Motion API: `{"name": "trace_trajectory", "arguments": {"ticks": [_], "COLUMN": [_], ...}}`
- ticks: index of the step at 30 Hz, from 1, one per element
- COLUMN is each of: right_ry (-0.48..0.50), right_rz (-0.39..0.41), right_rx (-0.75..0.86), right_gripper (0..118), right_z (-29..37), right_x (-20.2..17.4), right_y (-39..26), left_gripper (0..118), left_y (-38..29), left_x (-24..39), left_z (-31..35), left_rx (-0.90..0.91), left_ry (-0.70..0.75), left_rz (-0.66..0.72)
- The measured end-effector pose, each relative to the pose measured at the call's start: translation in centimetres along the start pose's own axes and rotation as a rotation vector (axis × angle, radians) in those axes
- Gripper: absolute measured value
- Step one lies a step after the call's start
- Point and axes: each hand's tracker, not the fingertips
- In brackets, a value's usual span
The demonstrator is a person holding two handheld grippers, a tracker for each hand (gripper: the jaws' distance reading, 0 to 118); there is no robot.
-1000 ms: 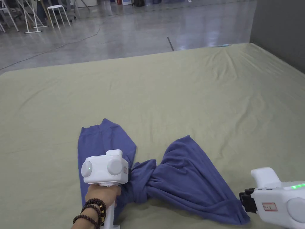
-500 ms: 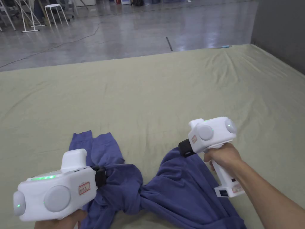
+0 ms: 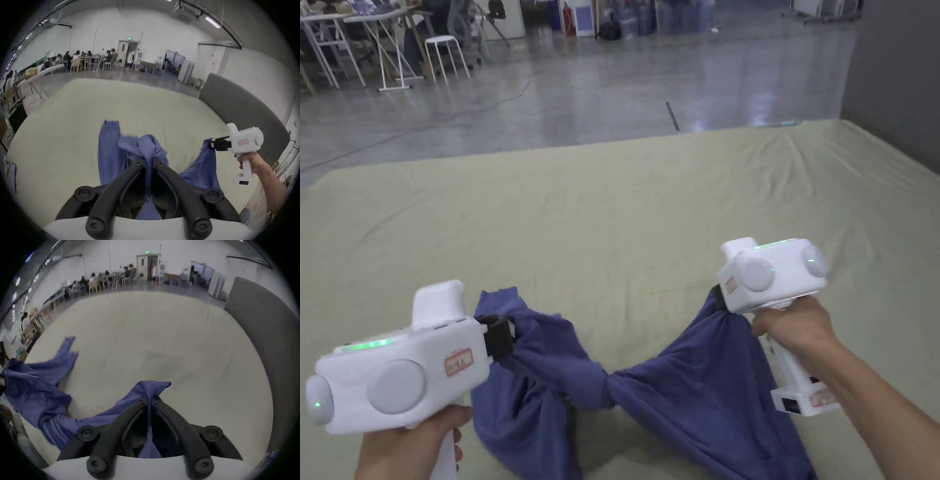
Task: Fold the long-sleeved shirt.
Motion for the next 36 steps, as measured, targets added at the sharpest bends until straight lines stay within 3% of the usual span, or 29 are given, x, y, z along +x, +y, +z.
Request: {"name": "trace_trajectory", "arguments": {"ticks": [7,13,23,30,36], "right_ry": [-0.032,-0.042,-0.073,-0.119,-0.086], "right_rz": [0.026,0.034,0.001,-0.05,-0.065], "right_rx": [0.224,0.358,0.419,0.574,0.573], "right_gripper": [4,4,4,4,4], "right_z": [12.5,18.5,17.1,19.9,18.5], "right_x": [5.4,5.8,4.6,4.8,4.5], "right_y": [6.4,12.8,24.7,33.0,32.9], "left_gripper": [3,4,4,4,3], "left_y": [8.0,15.8,29.5,38.2,36.5], "left_x": [-1.1,-1.2,1.5,2.6,1.1], "left_z": [6.5,7.3,0.9,0.5,-1.7], "left_rx": [0.216,0.328,0.354,0.456,0.44], "left_ry": [0.003,-0.014,0.048,0.048,0.044], "left_rz": [0.004,0.01,-0.048,-0.016,0.047]}}
